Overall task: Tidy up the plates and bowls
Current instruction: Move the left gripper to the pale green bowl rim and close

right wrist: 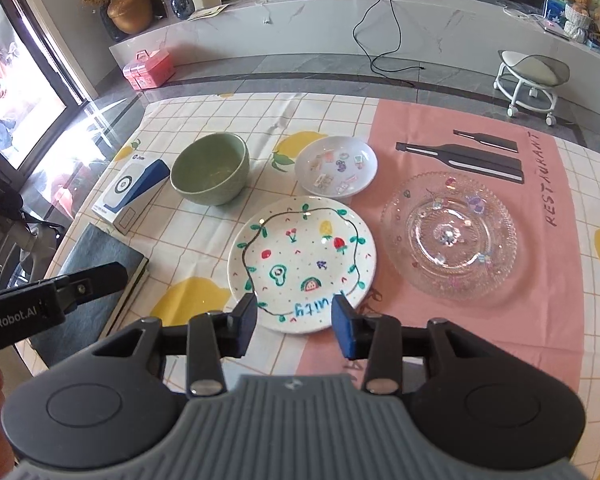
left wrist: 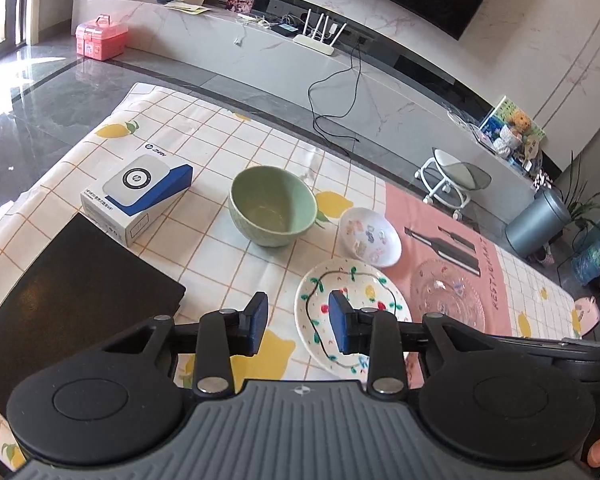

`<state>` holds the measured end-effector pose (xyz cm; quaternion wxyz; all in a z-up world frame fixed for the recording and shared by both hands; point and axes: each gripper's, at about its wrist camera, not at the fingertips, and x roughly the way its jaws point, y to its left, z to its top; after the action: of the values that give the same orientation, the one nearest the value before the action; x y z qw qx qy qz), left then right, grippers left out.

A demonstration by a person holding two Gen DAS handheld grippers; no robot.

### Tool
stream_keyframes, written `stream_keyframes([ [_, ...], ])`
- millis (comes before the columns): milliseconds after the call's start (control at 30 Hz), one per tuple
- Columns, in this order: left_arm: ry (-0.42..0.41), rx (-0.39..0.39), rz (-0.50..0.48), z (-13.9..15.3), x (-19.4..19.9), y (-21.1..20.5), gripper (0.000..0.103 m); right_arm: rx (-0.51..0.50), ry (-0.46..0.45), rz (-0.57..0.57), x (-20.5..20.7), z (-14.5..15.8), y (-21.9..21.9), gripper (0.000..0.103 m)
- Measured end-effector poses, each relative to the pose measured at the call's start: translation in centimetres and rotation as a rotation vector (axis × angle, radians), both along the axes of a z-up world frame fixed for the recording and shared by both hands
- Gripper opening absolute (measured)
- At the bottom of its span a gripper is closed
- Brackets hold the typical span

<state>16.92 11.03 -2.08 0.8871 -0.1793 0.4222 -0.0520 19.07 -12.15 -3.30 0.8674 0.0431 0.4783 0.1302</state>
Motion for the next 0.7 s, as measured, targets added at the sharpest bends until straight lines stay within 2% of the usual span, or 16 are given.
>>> stream_keyframes([
  [233,0.015,-0.011,0.05,-1.6,5.5,1.6,0.038,0.105,0.051,-0.027,6.7,-1.2,1.6,0.041],
  [400,0.101,-0.044,0.081,-3.6,9.7,2.8,0.038,0.093,0.079,-0.012,11.0,-2.2,4.5,0.038],
  [633,0.162,-0.011,0.12,-5.9,13.4,3.6,0.038,0.128,0.163,-0.029,15.5,-4.6,7.2,0.028],
  [700,0.178,-0.013,0.122,-6.6,14.0,3.7,0.033,0.121,0.171,-0.034,16.1,-5.1,7.6,0.027],
])
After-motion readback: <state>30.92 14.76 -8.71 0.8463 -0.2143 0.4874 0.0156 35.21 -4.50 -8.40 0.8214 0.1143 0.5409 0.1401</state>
